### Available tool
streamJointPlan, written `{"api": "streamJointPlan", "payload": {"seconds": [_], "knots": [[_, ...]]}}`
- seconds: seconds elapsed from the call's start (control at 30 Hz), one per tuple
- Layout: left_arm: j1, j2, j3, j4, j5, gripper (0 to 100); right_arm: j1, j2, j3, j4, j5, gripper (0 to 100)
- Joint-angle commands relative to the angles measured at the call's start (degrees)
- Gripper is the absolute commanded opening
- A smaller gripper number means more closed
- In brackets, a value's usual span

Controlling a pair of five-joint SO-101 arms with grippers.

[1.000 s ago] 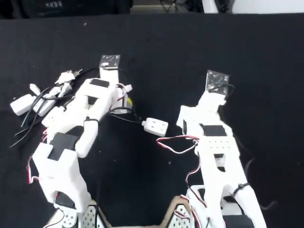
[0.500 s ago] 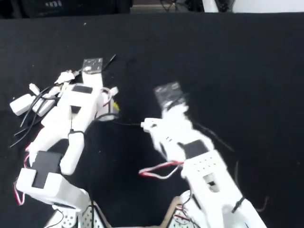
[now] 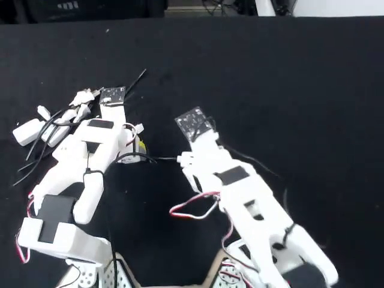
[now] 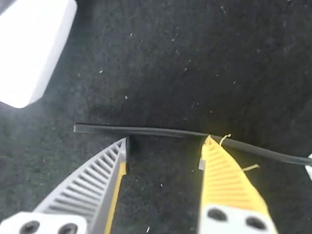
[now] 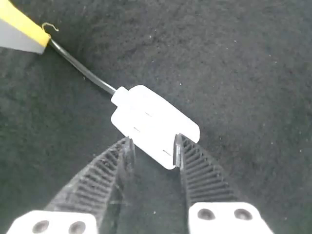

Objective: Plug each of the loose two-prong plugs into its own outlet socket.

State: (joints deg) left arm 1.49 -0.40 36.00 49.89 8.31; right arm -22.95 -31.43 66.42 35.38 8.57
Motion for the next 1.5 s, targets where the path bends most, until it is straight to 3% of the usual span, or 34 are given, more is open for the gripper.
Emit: {"api": "streamJointPlan", "payload": {"seconds": [0.0,0.2,0.37,0.53,0.63,0.87,1.1,1.17,1.37,1.47], "knots": [[-0.5,-2.6,-2.8,2.1,-0.7,25,1.9,1.4,-4.4,-1.2,1.1,12.4],[-3.4,-10.0,-12.4,12.6,-3.3,25,5.9,0.7,-5.6,-1.8,0.9,12.4],[-14.8,-15.3,-17.2,20.0,-13.5,25,6.1,-6.5,-6.5,5.3,-2.7,12.4],[-28.6,-14.8,-17.5,17.6,-27.6,25,5.8,-13.8,-3.4,6.9,-4.5,12.4],[-32.2,-10.7,-19.1,14.2,-31.4,25,4.2,-15.6,-1.3,4.9,-4.4,12.4],[-30.5,3.9,-36.1,12.6,-31.1,25,-0.7,-15.7,0.7,4.8,-4.3,12.4],[-26.3,18.7,-54.4,12.7,-18.8,25,-0.7,-15.7,0.7,4.8,-4.3,12.4],[-24.7,22.8,-58.1,12.7,-20.7,25,-0.7,-15.7,0.7,4.8,-4.3,12.4],[-20.8,32.1,-68.4,21.7,-38.4,25,-0.7,-15.7,0.7,4.8,-4.3,12.4],[-20.3,36.2,-74.4,25.4,-41.5,25,-0.7,-15.7,0.7,4.8,-4.3,12.4]]}}
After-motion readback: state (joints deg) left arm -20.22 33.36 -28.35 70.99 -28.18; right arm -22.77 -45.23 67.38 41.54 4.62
